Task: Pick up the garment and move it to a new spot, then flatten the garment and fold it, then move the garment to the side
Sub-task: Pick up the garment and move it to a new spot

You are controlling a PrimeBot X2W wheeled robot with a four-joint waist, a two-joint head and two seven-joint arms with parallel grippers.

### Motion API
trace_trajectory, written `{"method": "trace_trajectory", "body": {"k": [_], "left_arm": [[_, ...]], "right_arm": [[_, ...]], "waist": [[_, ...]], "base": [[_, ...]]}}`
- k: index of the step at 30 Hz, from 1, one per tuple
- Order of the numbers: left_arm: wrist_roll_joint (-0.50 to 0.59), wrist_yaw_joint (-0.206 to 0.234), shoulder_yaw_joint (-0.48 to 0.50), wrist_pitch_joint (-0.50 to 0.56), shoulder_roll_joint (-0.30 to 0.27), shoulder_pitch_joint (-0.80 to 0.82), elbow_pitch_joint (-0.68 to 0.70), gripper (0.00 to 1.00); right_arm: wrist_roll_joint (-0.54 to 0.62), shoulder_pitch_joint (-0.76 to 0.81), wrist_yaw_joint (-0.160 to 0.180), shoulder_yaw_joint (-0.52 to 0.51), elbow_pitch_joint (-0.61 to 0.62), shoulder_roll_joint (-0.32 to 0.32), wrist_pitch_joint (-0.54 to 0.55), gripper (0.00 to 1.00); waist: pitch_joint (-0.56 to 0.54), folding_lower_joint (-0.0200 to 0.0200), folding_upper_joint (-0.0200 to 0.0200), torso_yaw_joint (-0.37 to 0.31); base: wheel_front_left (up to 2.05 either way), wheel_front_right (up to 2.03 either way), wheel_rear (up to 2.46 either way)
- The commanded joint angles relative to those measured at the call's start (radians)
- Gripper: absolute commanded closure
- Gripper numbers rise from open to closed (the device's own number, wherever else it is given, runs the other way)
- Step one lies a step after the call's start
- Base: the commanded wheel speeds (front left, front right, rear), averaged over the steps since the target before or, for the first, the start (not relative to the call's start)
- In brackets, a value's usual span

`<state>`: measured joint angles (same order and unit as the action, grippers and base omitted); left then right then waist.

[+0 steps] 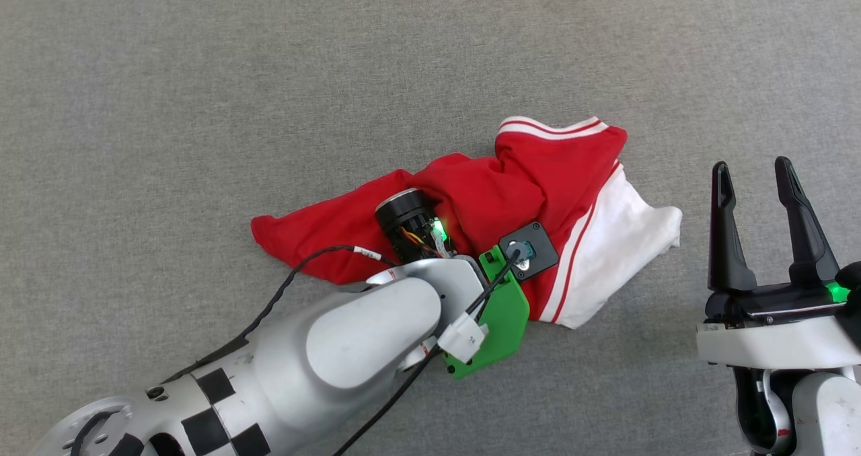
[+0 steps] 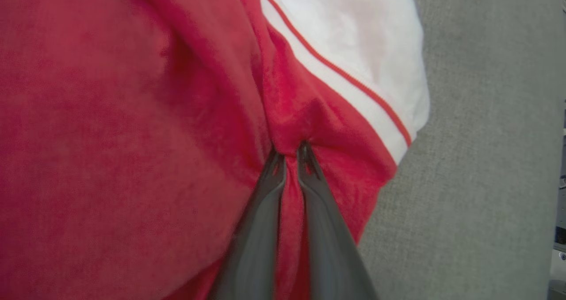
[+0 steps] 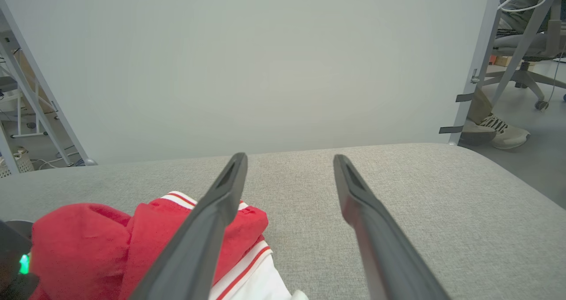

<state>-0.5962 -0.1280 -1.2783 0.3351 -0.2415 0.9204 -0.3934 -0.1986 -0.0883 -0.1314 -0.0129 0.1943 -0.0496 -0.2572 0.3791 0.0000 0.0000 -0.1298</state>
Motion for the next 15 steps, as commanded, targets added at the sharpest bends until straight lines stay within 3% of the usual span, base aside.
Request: {"method": "trace_trajectory", "body": {"k": [1,2,3,4,9,15], "left_arm": [[0.002,-0.003,-0.002,-0.003,-0.005,-0.018,-0.007,1.0],[0.001,-0.003,-0.002,-0.027,-0.004,-0.014,-0.013,1.0],[0.002,-0.003,-0.002,-0.053,-0.002,-0.008,-0.022,0.8],[0.008,-0.003,-0.002,-0.09,0.001,0.001,-0.036,0.0],[0.028,0.016,0.033,-0.303,0.033,0.011,-0.107,0.0],[0.043,0.132,0.102,-0.51,0.029,-0.045,-0.101,0.0]], "right_arm": [[0.002,-0.014,0.001,-0.001,-0.003,-0.001,-0.005,0.0],[0.005,-0.012,0.001,-0.002,-0.005,-0.001,-0.005,0.0],[0.006,-0.01,0.001,-0.003,-0.006,-0.001,-0.005,0.0],[0.008,-0.005,0.001,-0.003,-0.008,-0.001,-0.005,0.0],[0.02,0.03,0.001,-0.009,-0.022,-0.001,-0.005,0.0],[0.036,0.084,0.001,-0.024,-0.031,-0.001,-0.005,0.0]], "waist": [[-0.007,0.0,0.0,0.01],[-0.015,0.0,0.0,0.017],[-0.023,0.0,0.0,0.024],[-0.035,0.0,0.0,0.03],[-0.107,0.0,0.0,0.061],[-0.19,0.0,0.0,0.105]], "base": [[0.0,0.0,0.0],[0.0,0.0,0.0],[0.0,0.0,0.0],[0.0,0.0,0.0],[0.0,0.0,0.0],[0.0,0.0,0.0]]}}
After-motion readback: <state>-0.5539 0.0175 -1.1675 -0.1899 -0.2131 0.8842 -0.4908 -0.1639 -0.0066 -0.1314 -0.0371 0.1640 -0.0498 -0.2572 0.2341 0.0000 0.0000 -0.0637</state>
